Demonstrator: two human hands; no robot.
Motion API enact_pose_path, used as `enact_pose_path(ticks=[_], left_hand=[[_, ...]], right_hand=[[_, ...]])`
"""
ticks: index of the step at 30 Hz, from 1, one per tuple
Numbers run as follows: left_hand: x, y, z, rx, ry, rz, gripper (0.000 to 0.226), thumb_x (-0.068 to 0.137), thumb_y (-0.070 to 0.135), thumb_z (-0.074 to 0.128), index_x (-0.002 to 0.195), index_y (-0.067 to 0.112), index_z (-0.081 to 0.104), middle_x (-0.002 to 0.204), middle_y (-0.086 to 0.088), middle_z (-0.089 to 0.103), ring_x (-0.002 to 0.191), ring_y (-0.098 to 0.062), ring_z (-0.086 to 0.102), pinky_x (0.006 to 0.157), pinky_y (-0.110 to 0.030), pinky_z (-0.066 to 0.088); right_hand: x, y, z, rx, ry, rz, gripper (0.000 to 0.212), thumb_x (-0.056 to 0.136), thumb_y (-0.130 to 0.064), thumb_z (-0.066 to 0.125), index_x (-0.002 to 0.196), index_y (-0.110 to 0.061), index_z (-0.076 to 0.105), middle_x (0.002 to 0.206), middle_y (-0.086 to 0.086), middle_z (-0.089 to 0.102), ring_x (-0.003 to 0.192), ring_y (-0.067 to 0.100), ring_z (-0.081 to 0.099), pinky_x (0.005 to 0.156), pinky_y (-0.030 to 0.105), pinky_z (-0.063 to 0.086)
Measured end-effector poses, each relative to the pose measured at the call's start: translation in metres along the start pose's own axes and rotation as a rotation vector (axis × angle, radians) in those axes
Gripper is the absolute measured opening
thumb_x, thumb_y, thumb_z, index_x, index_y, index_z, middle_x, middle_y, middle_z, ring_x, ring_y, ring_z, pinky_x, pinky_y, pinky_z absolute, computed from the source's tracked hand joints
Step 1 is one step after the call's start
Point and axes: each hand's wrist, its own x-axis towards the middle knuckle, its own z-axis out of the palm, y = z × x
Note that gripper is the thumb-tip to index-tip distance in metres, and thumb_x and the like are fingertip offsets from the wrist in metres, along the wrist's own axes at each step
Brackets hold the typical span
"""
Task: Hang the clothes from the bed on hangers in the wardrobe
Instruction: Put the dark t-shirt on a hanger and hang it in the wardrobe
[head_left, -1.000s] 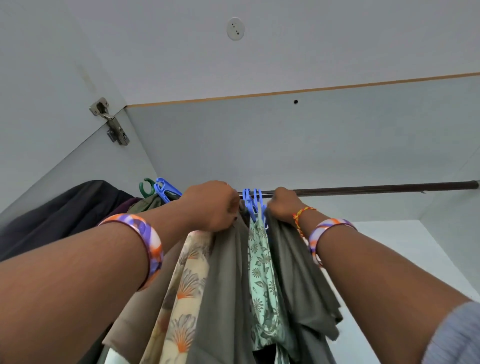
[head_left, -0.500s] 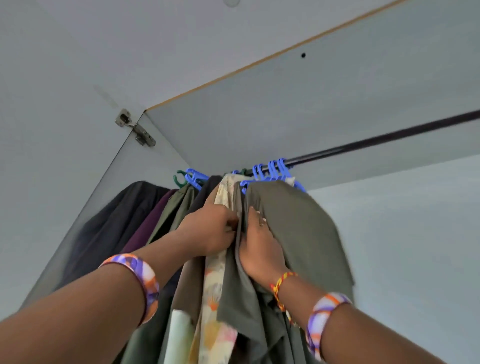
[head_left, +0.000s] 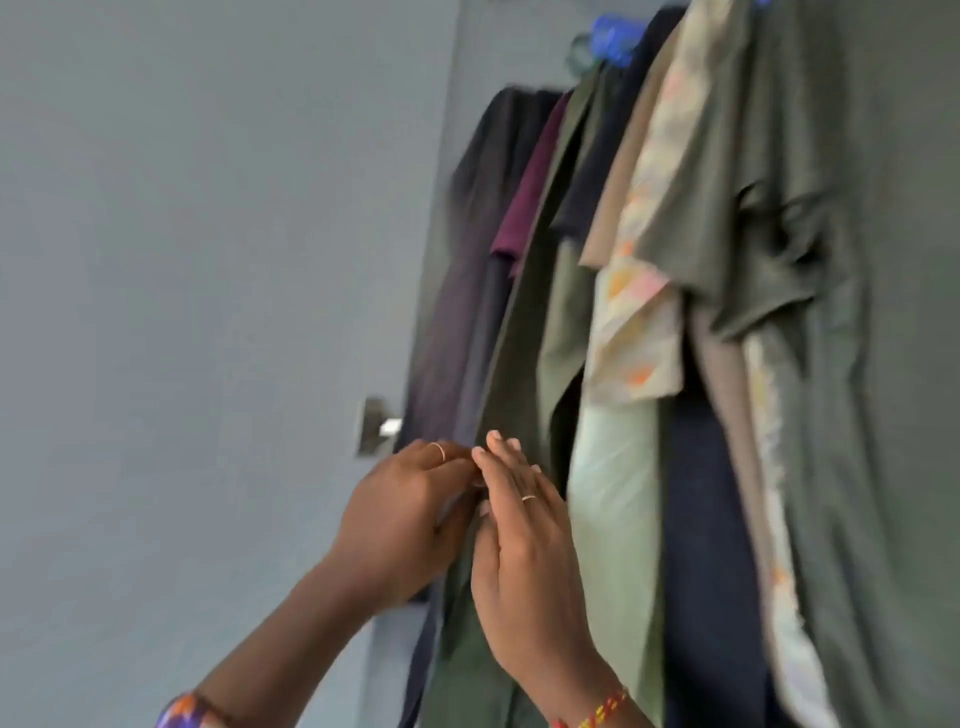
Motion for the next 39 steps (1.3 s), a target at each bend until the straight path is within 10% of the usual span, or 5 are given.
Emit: enact_pose_path(ticks=[7, 13, 23, 39], left_hand=[[-0.211, -0.042, -0.048, 0.212, -0.737, -0.506, 0.026, 0.093, 0.024, 0.043, 0.109, 0.03, 0.063, 0.108, 0.011, 0.063, 0.103, -0.013, 0.056, 0.073, -0.023, 0.042], [-0.409, -0.037, -0.149, 0.316, -1.011, -0.848, 0.025, 0.091, 0.021, 0.044, 0.105, 0.028, 0.064, 0.111, 0.009, 0.063, 0.104, -0.018, 0.057, 0.072, -0.023, 0.039], [-0.682, 0.071, -0.397, 0.516, -1.359, -1.401, 0.031, 0.091, 0.026, 0.048, 0.12, 0.021, 0.057, 0.123, -0.003, 0.056, 0.11, -0.027, 0.057, 0.083, -0.035, 0.047], [-0.823, 0.071, -0.649, 0.714, -1.09, -2.012, 0.025, 0.084, 0.031, 0.057, 0.107, 0.026, 0.065, 0.11, 0.002, 0.064, 0.098, -0.022, 0.062, 0.078, -0.029, 0.049]], right_hand=[[-0.111, -0.113, 0.054, 0.116, -0.989, 0.184, 0.031, 0.097, -0.028, 0.036, 0.124, -0.027, 0.052, 0.113, 0.006, 0.063, 0.108, 0.029, 0.057, 0.084, 0.035, 0.044], [-0.234, -0.268, 0.1, 0.301, -1.329, -0.117, 0.03, 0.095, -0.017, 0.04, 0.118, -0.021, 0.059, 0.116, 0.009, 0.061, 0.105, 0.031, 0.059, 0.084, 0.033, 0.045], [-0.389, -0.621, 0.092, 0.702, -1.561, -0.682, 0.03, 0.09, -0.021, 0.047, 0.115, -0.028, 0.062, 0.125, 0.008, 0.06, 0.114, 0.031, 0.056, 0.092, 0.038, 0.045], [-0.408, -0.93, 0.124, 1.008, -1.36, -1.332, 0.031, 0.094, -0.015, 0.045, 0.12, -0.022, 0.061, 0.122, 0.011, 0.059, 0.108, 0.033, 0.058, 0.09, 0.038, 0.047]])
